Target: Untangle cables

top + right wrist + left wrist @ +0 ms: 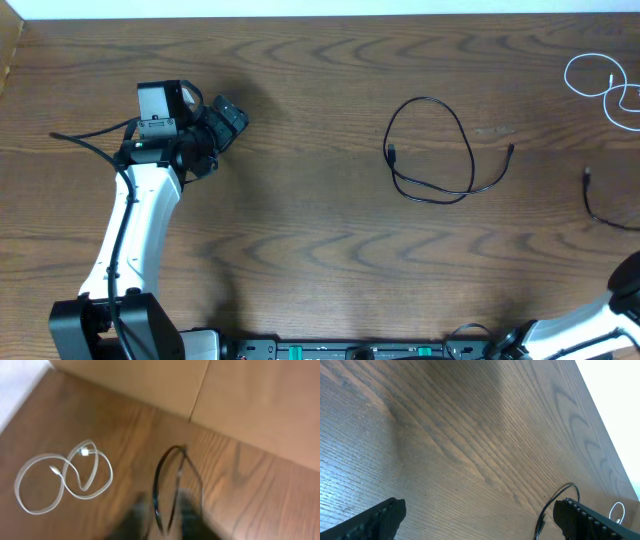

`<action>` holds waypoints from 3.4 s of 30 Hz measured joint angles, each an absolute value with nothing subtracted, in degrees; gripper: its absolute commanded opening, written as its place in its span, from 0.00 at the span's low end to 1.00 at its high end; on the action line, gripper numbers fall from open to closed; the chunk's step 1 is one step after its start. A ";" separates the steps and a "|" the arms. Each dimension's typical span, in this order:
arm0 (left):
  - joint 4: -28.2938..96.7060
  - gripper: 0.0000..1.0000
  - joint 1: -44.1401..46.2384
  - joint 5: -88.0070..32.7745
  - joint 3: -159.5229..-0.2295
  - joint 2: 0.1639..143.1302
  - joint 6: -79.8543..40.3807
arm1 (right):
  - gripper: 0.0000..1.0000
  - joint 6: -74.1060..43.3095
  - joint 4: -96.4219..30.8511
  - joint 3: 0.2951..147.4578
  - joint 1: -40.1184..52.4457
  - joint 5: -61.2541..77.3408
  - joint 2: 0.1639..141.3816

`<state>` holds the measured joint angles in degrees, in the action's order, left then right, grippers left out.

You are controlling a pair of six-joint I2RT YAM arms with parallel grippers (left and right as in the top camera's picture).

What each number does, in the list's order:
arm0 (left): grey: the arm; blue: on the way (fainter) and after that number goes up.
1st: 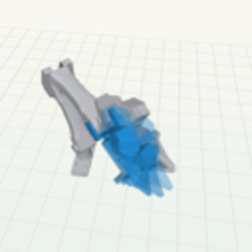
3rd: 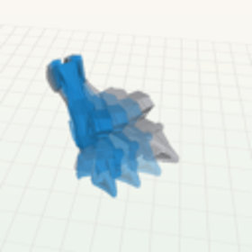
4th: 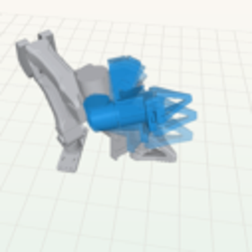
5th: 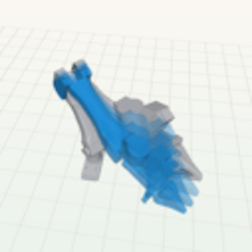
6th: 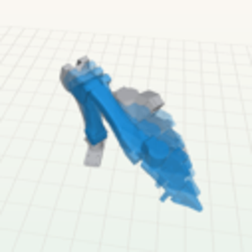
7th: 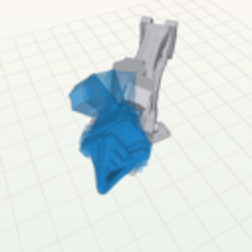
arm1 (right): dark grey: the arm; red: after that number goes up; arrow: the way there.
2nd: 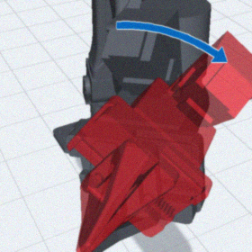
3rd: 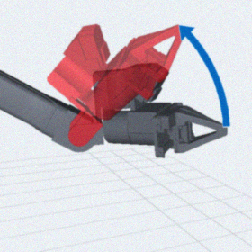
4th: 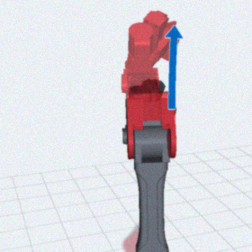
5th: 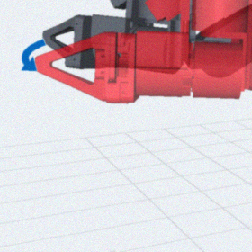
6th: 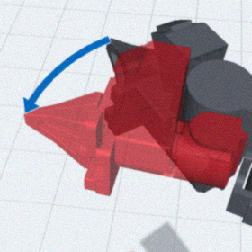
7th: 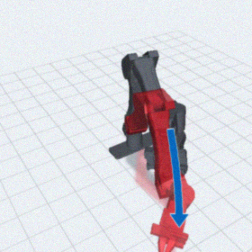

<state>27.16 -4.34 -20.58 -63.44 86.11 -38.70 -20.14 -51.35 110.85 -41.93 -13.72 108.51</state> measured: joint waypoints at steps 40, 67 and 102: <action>27.20 0.99 -4.34 -20.40 -63.44 86.11 -38.72 | 0.62 10.59 -60.31 91.74 13.15 16.12 112.75; 27.16 0.99 -4.34 -20.38 -63.44 86.11 -38.70 | 0.19 -3.07 -33.41 69.12 23.09 4.36 111.59; 27.18 0.99 -4.34 -20.40 -63.44 86.11 -38.72 | 0.01 -18.06 -35.77 89.12 -8.16 11.73 91.42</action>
